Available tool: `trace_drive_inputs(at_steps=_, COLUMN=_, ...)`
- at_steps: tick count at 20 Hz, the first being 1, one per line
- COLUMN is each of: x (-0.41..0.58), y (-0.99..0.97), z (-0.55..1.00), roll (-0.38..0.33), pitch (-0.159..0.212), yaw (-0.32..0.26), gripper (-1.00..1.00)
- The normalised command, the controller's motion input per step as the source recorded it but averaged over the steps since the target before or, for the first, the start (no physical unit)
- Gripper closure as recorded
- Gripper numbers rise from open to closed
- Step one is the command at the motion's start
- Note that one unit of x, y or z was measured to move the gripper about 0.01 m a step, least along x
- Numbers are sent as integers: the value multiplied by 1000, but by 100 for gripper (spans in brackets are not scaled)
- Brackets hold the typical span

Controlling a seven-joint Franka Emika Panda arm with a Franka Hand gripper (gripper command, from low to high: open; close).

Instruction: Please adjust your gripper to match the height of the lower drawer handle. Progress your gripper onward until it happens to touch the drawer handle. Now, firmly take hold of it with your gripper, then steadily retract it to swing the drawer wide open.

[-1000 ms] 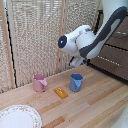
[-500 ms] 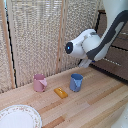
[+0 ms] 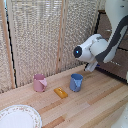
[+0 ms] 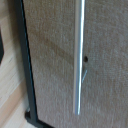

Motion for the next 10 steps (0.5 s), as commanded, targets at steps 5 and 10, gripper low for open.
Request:
trace_drive_inputs(at_steps=5, x=-208, y=-335, z=-15, roll=-326, pitch=39, yaw=108, gripper=-100)
trace_drive_inputs(at_steps=10, x=-194, y=-339, z=-6, roll=-280, pitch=0, yaw=93, gripper=-100)
